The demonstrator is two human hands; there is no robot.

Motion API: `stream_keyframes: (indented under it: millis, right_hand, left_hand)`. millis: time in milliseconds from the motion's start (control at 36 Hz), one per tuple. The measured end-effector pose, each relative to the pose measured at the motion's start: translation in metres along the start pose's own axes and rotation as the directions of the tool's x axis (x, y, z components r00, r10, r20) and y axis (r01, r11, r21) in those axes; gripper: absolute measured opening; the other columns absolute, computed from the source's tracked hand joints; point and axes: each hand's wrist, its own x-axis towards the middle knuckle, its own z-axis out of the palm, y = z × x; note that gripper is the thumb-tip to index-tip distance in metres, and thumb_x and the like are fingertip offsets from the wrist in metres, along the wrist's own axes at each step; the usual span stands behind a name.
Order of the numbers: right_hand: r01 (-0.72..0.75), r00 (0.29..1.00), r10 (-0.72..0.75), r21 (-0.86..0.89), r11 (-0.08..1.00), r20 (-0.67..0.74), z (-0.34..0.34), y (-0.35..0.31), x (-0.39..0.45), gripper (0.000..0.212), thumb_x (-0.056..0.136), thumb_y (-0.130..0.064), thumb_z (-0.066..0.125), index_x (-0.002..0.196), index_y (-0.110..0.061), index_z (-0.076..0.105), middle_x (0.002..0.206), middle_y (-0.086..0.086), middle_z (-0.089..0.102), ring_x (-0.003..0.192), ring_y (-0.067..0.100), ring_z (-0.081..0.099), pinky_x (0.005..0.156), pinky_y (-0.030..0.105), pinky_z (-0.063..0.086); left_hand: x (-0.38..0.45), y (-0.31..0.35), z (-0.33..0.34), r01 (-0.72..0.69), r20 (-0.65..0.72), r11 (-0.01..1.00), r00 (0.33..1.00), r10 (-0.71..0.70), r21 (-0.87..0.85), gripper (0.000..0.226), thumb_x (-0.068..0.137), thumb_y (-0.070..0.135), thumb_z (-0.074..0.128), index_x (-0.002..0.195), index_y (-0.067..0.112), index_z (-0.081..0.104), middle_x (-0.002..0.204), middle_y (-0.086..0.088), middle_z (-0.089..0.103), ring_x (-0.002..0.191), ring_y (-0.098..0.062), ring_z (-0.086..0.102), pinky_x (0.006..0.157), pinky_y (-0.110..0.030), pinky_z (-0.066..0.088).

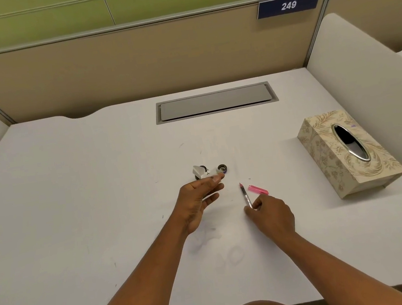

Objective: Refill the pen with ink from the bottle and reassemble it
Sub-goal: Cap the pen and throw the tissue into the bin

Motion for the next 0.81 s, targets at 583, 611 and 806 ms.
stream_keyframes:
  millis: [583,611,806]
  right_hand:
    - [0.073,0.996,-0.084,0.48,0.874,0.001,-0.019,-0.025,0.004,0.021,0.089,-0.033,0.064,0.074,-0.019,0.068,0.069,-0.011,0.066,0.064,0.01,0.059,0.063,0.024,0.043]
    - [0.046,0.995,-0.089,0.579,0.814,0.047,-0.024,-0.032,0.003,0.02,0.089,-0.031,0.066,0.075,-0.018,0.07,0.07,-0.009,0.067,0.065,0.01,0.057,0.065,0.025,0.044]
    - [-0.193,0.91,-0.151,0.716,0.671,0.386,-0.044,-0.069,-0.001,0.031,0.092,-0.048,0.06,0.09,-0.025,0.08,0.086,-0.005,0.069,0.077,0.013,0.055,0.071,0.031,0.038]
  left_hand:
    - [-0.002,-0.001,-0.008,0.008,0.076,0.999,0.997,-0.012,0.05,0.018,0.092,0.016,0.069,0.106,0.011,0.078,0.119,-0.003,0.074,0.106,-0.018,0.071,0.092,-0.031,0.053]
    - [-0.002,-0.002,-0.009,0.005,0.075,0.998,0.997,-0.009,0.061,0.019,0.092,0.016,0.068,0.108,0.01,0.077,0.119,-0.002,0.075,0.107,-0.019,0.071,0.092,-0.03,0.053]
    - [-0.002,-0.002,-0.019,-0.019,0.103,0.985,0.995,0.001,0.173,0.025,0.09,0.016,0.07,0.112,0.005,0.076,0.118,-0.005,0.075,0.11,-0.023,0.07,0.088,-0.029,0.053]
